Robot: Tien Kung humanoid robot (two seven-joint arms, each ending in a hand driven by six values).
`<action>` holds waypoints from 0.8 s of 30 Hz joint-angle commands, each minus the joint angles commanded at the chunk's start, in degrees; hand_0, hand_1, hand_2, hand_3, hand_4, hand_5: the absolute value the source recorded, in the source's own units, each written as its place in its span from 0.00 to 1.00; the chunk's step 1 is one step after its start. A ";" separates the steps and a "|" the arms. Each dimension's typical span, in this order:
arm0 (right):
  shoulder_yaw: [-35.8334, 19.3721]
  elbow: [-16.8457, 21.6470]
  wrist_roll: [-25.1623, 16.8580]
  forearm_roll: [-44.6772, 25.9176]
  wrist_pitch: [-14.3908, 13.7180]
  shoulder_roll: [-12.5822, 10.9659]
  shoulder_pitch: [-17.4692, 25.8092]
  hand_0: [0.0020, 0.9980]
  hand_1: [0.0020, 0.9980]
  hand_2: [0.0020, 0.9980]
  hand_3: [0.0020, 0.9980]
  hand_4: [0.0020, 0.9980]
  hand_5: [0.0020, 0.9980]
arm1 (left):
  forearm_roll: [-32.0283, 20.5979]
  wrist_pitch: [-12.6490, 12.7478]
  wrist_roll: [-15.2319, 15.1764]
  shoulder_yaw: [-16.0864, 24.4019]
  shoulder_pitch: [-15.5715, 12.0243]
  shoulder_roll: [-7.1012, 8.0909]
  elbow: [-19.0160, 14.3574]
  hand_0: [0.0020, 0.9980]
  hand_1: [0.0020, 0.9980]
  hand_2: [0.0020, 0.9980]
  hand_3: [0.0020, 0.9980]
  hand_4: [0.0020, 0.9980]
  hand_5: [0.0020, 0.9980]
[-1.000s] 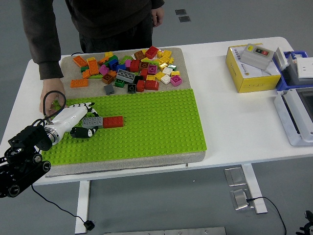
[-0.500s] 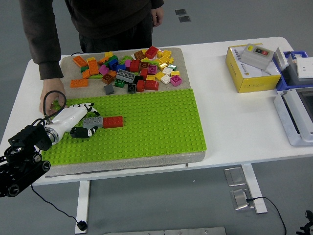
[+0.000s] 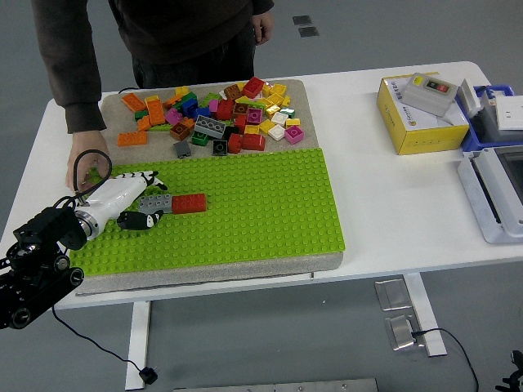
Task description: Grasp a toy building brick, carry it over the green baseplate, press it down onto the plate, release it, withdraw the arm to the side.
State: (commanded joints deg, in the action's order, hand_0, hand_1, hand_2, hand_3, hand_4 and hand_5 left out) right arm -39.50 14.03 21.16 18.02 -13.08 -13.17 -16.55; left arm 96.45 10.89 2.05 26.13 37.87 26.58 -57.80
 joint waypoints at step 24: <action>-1.09 0.04 0.52 1.04 -0.02 -0.12 0.07 0.64 0.62 0.65 0.75 0.57 1.00 | -4.18 -3.73 1.97 0.97 0.97 5.98 -10.67 1.00 1.00 1.00 0.77 0.66 0.26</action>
State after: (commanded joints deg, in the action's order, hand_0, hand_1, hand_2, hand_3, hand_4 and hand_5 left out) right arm -40.60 14.07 21.68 19.06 -13.10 -13.29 -16.47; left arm 92.27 7.16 4.03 27.10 38.83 32.56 -68.47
